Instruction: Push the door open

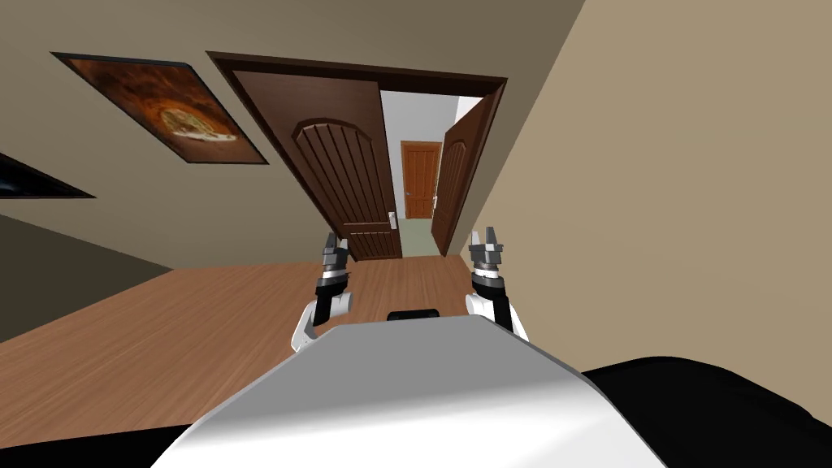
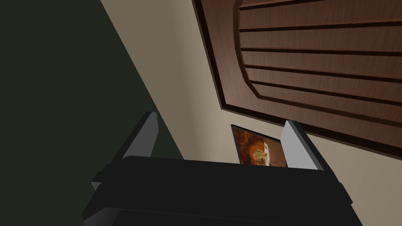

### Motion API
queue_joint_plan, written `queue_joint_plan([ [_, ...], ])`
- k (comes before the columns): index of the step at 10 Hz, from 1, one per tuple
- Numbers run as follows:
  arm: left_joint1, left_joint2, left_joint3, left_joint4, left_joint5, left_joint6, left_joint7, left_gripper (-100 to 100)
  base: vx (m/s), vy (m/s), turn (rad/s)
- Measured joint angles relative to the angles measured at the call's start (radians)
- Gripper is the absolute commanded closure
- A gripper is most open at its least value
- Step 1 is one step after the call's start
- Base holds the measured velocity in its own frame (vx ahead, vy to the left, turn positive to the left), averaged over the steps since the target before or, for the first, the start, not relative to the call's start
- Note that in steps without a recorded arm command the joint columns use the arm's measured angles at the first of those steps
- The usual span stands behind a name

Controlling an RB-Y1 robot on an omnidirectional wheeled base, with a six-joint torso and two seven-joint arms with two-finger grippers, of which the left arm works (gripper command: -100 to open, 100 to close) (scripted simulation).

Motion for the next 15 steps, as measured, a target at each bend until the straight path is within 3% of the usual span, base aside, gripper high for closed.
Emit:
queue_joint_plan([
  [3, -0.056, 0.014, 0.072, 0.070, -0.012, 0.019, 0.000, -100, 0.075, 0.045, -0.218],
  [5, -0.082, 0.011, 0.115, 0.122, -0.024, 0.017, -0.006, -100, 0.080, 0.050, -0.187],
  [6, -0.102, 0.016, 0.139, 0.136, -0.029, 0.032, -0.007, -100, 0.060, 0.062, -0.215],
  [8, -0.137, 0.025, 0.196, 0.204, -0.035, 0.030, -0.004, -100, 0.070, 0.064, -0.201],
  [15, -0.258, 0.022, 0.374, 0.378, -0.073, 0.067, -0.013, -100, 0.066, 0.069, -0.208],
])
